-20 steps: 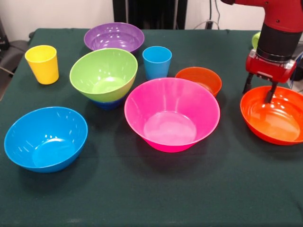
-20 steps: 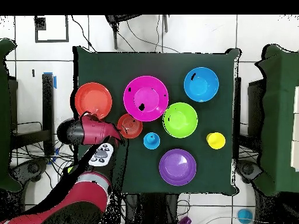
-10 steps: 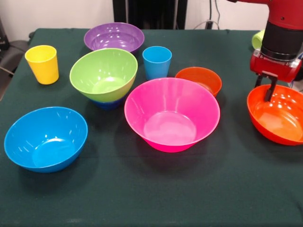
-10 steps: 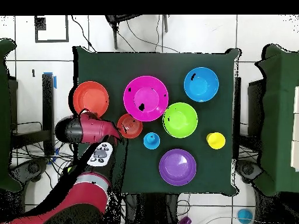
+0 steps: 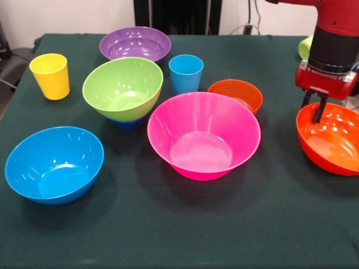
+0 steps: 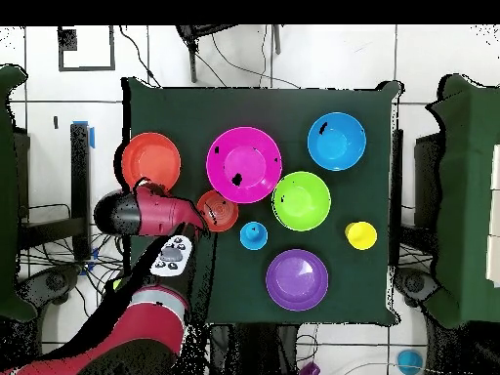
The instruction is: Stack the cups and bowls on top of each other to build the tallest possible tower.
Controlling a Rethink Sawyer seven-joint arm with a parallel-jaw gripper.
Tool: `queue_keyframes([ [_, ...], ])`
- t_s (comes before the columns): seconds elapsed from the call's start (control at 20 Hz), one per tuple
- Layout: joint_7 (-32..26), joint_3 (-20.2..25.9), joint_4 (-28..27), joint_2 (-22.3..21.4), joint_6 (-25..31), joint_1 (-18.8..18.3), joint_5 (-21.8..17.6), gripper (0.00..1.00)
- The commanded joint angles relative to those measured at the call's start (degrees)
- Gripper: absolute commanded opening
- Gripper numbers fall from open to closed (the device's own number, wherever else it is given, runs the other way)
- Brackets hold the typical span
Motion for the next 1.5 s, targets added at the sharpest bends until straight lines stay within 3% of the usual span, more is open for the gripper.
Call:
queue_keyframes([
  [0.05,3.7,6.5,-1.1,-1.4,8.4,-1.3,-0.9,0.0],
  [0.35,-1.2,9.2,5.1,-8.8,9.3,-4.0,-4.1,0.0],
  [0.5,-3.0,9.2,6.3,-12.5,14.0,-5.5,-4.7,0.0],
  [1.25,-10.0,12.6,4.0,-17.2,24.8,-14.5,-11.5,0.0],
  [1.5,-12.5,15.9,7.5,-21.0,26.5,-18.7,-13.0,0.0],
])
